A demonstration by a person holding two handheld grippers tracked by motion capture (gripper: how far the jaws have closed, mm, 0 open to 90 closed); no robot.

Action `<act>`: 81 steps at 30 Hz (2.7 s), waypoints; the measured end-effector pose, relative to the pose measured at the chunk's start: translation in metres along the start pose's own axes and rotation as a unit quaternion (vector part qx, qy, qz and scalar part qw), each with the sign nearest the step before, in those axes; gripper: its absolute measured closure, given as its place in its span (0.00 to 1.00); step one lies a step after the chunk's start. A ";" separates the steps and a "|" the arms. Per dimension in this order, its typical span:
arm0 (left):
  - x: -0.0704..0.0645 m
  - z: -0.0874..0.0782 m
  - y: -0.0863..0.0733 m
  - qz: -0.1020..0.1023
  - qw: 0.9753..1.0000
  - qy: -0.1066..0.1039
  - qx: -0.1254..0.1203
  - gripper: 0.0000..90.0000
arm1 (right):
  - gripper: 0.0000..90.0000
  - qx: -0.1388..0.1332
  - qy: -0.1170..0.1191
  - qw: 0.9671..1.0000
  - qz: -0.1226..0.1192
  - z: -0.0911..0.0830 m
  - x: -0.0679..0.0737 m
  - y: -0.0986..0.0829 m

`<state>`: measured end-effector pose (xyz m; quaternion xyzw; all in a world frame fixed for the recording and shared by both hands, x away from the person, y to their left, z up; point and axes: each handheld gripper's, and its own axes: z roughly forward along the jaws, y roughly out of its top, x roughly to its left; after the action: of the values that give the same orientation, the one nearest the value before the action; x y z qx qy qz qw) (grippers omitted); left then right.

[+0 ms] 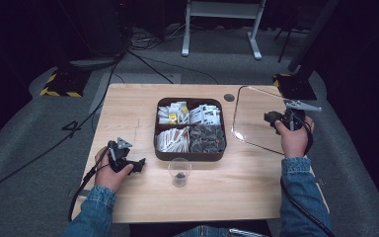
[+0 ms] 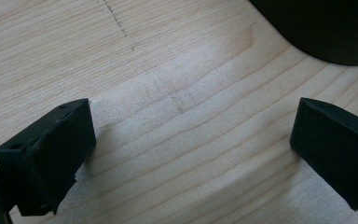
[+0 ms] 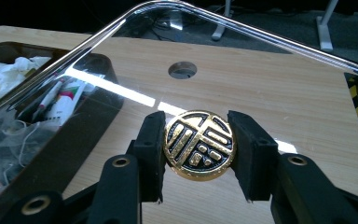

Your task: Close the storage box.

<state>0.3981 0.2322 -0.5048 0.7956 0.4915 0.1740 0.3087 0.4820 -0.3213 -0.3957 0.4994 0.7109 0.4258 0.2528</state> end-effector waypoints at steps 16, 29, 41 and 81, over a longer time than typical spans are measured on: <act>0.001 0.000 0.000 0.002 1.000 -0.001 -0.001 0.01 | 0.65 -0.006 0.036 0.999 -0.012 0.004 0.030 0.017; 0.000 0.000 -0.001 -0.001 1.000 -0.001 0.000 0.01 | 0.65 0.018 0.093 0.995 -0.030 0.037 0.089 0.043; 0.001 0.000 0.000 0.006 1.000 -0.006 0.000 0.01 | 0.65 0.032 0.123 0.991 -0.051 0.065 0.138 0.059; -0.001 -0.003 -0.003 0.013 1.000 -0.011 0.002 0.00 | 0.65 0.094 0.123 0.985 -0.077 0.137 0.214 0.026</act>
<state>0.3942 0.2333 -0.5048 0.8044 0.4779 0.1686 0.3100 0.5228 -0.0709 -0.4289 0.4083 0.8100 0.3943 0.1475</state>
